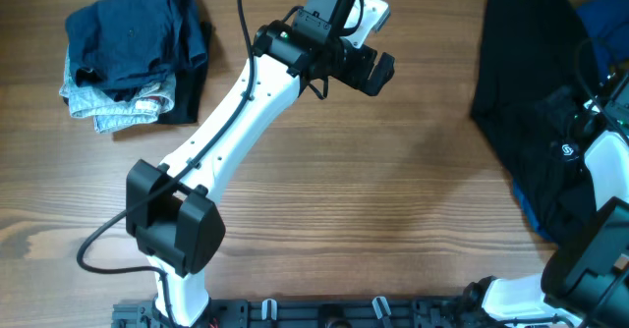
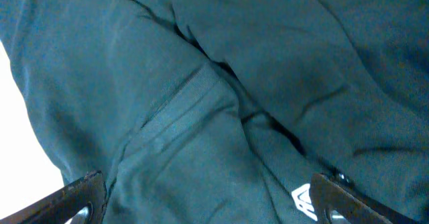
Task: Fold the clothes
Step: 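Reach the right gripper to the black t-shirt pile and grasp it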
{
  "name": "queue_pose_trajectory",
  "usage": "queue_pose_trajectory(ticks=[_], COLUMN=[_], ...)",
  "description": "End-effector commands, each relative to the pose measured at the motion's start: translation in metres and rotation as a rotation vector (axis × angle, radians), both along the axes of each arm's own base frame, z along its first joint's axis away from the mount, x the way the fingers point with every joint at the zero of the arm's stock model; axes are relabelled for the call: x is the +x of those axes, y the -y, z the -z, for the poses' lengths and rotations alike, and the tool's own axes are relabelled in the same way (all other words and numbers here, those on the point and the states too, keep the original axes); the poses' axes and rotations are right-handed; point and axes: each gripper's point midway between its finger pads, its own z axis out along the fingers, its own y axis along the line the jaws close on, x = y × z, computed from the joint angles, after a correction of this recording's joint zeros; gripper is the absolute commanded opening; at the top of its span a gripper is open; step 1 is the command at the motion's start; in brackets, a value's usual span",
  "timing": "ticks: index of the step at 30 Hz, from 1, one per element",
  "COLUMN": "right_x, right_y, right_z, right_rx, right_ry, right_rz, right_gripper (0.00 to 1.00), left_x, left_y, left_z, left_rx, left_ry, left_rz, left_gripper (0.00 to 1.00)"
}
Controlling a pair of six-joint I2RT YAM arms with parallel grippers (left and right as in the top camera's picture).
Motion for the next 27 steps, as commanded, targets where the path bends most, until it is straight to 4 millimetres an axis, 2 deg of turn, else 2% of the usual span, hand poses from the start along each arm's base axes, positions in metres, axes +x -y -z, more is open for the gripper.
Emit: queue_pose_trajectory(ticks=[1, 6, 9, 11, 13, 14, 15, 16, 17, 20, 23, 25, 27], right_x=[-0.005, -0.010, -0.013, -0.013, -0.013, -0.012, -0.011, -0.010, -0.007, 0.010, 0.038, 0.052, 0.057], right_y=[0.002, 0.000, 0.001, 0.001, 0.000, -0.001, -0.002, -0.002, -0.001, -0.005, -0.015, -0.030, -0.050], right_z=[0.023, 0.047, 0.057, 0.062, 0.062, 0.062, 0.062, 0.061, 0.057, 0.031, -0.029, -0.070, -0.108], right_rx=[-0.024, 0.010, 0.012, 0.017, 0.020, 0.026, 0.032, 0.038, 0.045, 0.081, 0.116, 0.141, 0.159], right_ry=[-0.077, -0.134, -0.163, -0.170, -0.170, -0.166, -0.161, -0.153, -0.138, -0.068, 0.077, 0.179, 0.252], right_rz=[-0.052, -0.054, -0.047, -0.048, -0.047, -0.049, -0.054, -0.048, -0.029, -0.059, -0.137, -0.236, -0.340], right_gripper=[0.97, 0.94, 0.88, 0.71, 0.41, 0.32, 0.14, 0.04, 0.04, 0.04, 0.04, 0.04, 0.04], left_x=[0.005, 0.005, 0.005, 0.005, 0.005, 0.006, 0.006, 0.007, 0.008, 0.012, 0.024, 0.031, 0.037], left_y=[-0.002, -0.002, -0.002, -0.002, -0.002, -0.002, -0.003, -0.004, -0.005, -0.010, -0.029, -0.046, -0.067], left_z=[0.012, 0.012, 0.012, 0.012, 0.012, 0.012, 0.012, 0.013, 0.013, 0.013, 0.000, -0.016, -0.036], left_rx=[0.038, 0.038, 0.038, 0.038, 0.038, 0.038, 0.039, 0.044, 0.049, 0.054, 0.036, 0.010, -0.017], left_ry=[0.007, 0.007, 0.007, 0.007, 0.007, 0.007, 0.008, 0.011, 0.014, 0.019, 0.035, 0.048, 0.068], left_rz=[-0.001, -0.001, -0.001, -0.001, -0.001, -0.001, -0.003, -0.007, -0.012, -0.027, -0.080, -0.132, -0.190], left_gripper=[1.00, 1.00, 1.00, 1.00, 1.00, 1.00, 1.00, 0.99, 0.99, 1.00, 0.98, 0.99, 1.00])
